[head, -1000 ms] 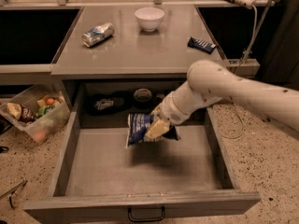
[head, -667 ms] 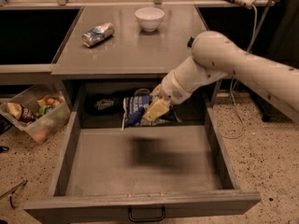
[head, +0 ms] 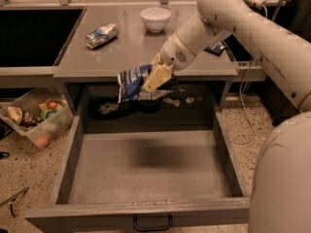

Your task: Pick blue chip bag from top drawer and place on counter

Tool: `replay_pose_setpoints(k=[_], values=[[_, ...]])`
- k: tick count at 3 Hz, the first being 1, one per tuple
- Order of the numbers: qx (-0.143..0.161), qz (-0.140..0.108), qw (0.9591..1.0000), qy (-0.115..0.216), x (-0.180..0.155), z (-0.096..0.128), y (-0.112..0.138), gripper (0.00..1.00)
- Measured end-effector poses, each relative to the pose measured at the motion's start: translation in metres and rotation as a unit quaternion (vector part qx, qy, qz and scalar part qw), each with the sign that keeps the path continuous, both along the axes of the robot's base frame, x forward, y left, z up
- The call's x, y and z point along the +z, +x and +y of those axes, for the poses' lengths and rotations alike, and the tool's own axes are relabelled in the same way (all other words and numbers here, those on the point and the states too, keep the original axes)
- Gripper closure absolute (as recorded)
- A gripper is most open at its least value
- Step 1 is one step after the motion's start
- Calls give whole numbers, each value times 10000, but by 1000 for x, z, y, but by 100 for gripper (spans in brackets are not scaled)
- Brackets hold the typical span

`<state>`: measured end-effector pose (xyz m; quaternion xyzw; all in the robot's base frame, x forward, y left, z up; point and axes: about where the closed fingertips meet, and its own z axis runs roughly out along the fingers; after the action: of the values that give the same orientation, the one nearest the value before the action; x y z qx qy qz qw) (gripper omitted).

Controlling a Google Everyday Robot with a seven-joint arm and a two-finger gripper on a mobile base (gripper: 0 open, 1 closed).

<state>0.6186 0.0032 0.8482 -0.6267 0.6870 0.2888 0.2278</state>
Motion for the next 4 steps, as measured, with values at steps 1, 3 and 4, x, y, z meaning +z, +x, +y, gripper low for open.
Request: replay_pose_setpoints(k=[1, 3, 4], values=[[-39, -343, 9993, 117, 34, -2, 13, 100], [-12, -577, 9983, 128, 42, 1, 46, 100], [-455, -1051, 9924, 451, 68, -2, 99, 100]])
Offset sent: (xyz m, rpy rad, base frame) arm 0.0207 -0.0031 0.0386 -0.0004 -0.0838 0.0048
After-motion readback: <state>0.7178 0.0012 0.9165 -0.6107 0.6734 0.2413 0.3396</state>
